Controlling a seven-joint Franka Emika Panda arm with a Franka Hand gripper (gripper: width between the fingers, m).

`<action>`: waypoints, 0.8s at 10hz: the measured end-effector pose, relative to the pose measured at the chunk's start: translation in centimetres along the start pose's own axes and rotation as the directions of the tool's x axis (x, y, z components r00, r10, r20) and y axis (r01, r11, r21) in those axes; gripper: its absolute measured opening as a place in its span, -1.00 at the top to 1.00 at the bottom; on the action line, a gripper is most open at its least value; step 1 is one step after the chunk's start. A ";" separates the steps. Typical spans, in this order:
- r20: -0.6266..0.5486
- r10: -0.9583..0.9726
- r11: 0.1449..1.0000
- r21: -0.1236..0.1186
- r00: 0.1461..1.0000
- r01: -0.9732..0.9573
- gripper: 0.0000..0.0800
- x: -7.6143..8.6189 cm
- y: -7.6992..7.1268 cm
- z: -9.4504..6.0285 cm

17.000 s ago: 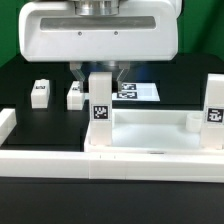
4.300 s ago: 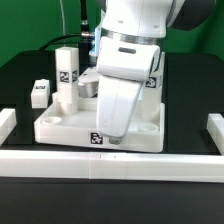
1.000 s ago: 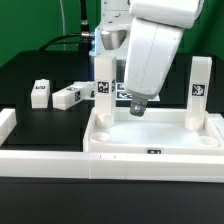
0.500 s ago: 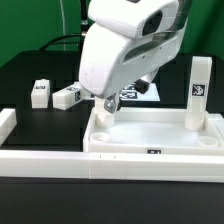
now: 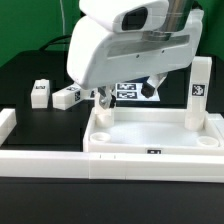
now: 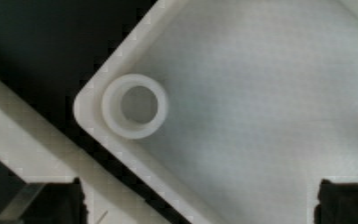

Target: Assemble desk

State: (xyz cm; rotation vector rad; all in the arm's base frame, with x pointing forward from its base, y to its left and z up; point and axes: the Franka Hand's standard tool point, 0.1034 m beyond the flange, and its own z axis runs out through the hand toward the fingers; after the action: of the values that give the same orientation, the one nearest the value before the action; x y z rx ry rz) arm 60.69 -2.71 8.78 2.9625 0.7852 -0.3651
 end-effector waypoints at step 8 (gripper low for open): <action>-0.005 0.185 0.971 0.154 0.983 -0.183 -0.62 -4.0 3.5 0.9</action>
Offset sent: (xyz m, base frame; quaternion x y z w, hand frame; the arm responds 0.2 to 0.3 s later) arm 0.0000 0.0000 0.0000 0.0000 0.0000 0.0000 1.0000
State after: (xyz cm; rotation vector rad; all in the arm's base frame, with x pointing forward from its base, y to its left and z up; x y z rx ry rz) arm 58.88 -7.78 8.85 3.1522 0.4982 -0.4022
